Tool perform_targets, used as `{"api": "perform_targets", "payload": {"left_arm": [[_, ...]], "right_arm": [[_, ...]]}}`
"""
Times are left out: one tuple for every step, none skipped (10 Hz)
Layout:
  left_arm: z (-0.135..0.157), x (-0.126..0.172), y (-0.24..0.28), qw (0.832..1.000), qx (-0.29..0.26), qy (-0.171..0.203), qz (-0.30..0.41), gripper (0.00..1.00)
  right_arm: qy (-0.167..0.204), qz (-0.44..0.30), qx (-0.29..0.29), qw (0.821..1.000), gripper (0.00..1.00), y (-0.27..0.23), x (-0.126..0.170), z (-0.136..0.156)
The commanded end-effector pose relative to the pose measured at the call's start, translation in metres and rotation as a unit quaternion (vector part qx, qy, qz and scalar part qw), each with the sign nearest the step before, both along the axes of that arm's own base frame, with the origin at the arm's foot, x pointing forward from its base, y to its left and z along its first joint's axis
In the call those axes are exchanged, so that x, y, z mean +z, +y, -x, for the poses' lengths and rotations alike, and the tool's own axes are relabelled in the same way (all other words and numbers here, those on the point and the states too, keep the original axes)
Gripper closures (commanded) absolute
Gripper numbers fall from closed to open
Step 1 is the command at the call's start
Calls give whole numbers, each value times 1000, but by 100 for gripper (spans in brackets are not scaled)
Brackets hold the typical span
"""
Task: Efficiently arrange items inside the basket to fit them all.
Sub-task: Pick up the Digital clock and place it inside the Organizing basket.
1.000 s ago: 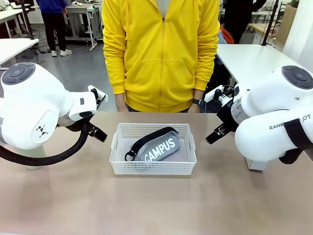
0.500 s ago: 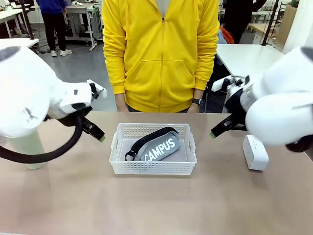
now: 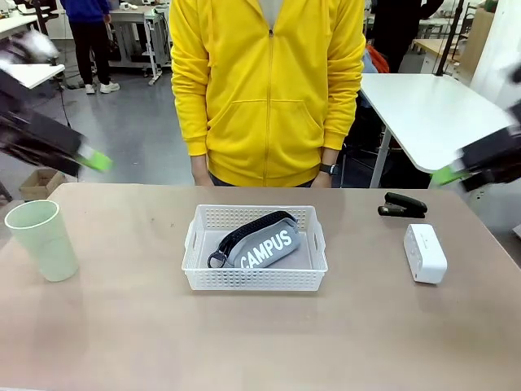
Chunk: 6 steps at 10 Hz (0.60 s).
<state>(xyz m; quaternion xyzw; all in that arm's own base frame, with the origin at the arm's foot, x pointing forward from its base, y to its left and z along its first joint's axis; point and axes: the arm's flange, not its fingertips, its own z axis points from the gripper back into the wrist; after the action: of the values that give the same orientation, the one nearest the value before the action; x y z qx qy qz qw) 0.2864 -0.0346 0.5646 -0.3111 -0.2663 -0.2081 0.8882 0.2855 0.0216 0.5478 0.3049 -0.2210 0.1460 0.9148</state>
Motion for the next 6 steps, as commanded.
{"api": "perform_targets", "payload": {"left_arm": [[43,-39,88,991,53,6,125,0],[49,-51,136,978,77,23,190,0],[53,-68,172,969,88,31,228,0],[58,-86,194,958,110,34,262,0],[58,-101,200,949,118,39,289,0],[55,-117,209,938,120,42,324,0]], "right_arm": [[-20,-120,-10,993,0,-86,-34,40],[-34,-173,-34,984,0,-130,-49,59],[-35,-215,-56,974,0,-164,-67,72],[-32,-258,-78,962,0,-193,-87,81],[-32,-296,-96,950,0,-210,-104,91],[-31,-325,-110,939,0,-222,-120,101]]}}
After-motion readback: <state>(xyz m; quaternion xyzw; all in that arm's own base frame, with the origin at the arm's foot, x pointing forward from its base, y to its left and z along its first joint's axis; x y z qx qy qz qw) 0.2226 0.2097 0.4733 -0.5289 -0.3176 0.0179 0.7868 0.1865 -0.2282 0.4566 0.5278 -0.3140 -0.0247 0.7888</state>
